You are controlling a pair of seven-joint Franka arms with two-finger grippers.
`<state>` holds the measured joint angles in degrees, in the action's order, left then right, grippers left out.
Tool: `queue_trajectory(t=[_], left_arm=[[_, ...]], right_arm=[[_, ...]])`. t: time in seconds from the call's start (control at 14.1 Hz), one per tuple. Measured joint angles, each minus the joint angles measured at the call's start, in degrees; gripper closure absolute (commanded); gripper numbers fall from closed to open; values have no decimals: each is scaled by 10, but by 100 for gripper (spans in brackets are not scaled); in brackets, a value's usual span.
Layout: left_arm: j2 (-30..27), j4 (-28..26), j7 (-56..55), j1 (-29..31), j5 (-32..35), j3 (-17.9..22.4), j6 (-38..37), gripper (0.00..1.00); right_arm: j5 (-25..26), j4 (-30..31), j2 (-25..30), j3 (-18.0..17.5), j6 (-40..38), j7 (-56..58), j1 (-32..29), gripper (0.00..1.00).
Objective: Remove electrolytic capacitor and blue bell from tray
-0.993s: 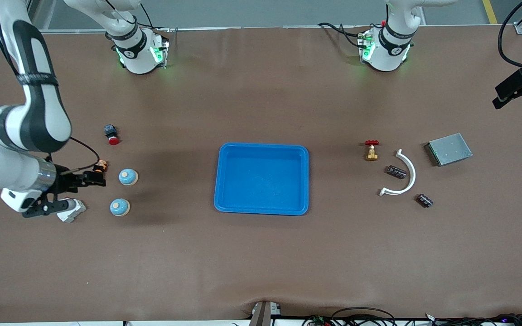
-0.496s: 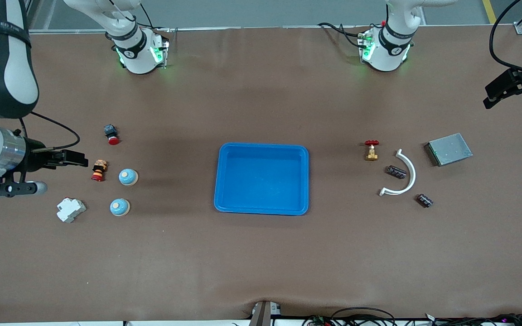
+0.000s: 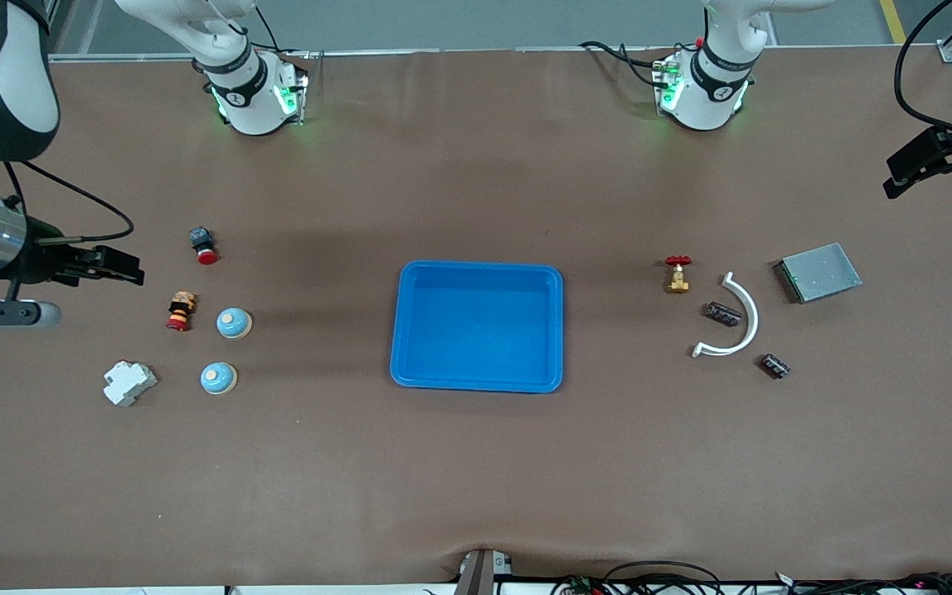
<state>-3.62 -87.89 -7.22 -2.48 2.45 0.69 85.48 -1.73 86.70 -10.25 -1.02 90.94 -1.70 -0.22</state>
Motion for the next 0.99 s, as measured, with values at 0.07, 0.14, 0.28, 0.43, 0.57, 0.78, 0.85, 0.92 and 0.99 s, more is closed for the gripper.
queue_trajectory(t=[0.07,0.14,0.28,0.43,0.57,0.78,0.85,0.92,0.99], left_arm=[[-4,-7,0,3,0,0,3,0],[-8,-15,0,5,0,1,8,0],[-13,-23,1,7,0,1,17,0],[-14,-24,1,8,0,1,20,0],[-14,-24,2,8,0,2,23,0],[-14,-24,2,8,0,2,23,0],[-14,-24,2,8,0,2,23,0],[-14,-24,2,8,0,2,23,0],[-14,-24,2,8,0,2,23,0]], right_arm=[[0,0,8,0,0,0,-5,0],[0,0,18,1,-2,0,-10,0],[1,-1,39,1,-8,0,-15,0],[1,0,57,1,-12,0,-16,0],[1,0,67,1,-17,-1,-16,0],[1,1,69,1,-22,-6,-15,0],[1,1,69,1,-23,-7,-15,0],[1,1,69,1,-23,-8,-16,0],[1,1,69,1,-23,-8,-16,0]])
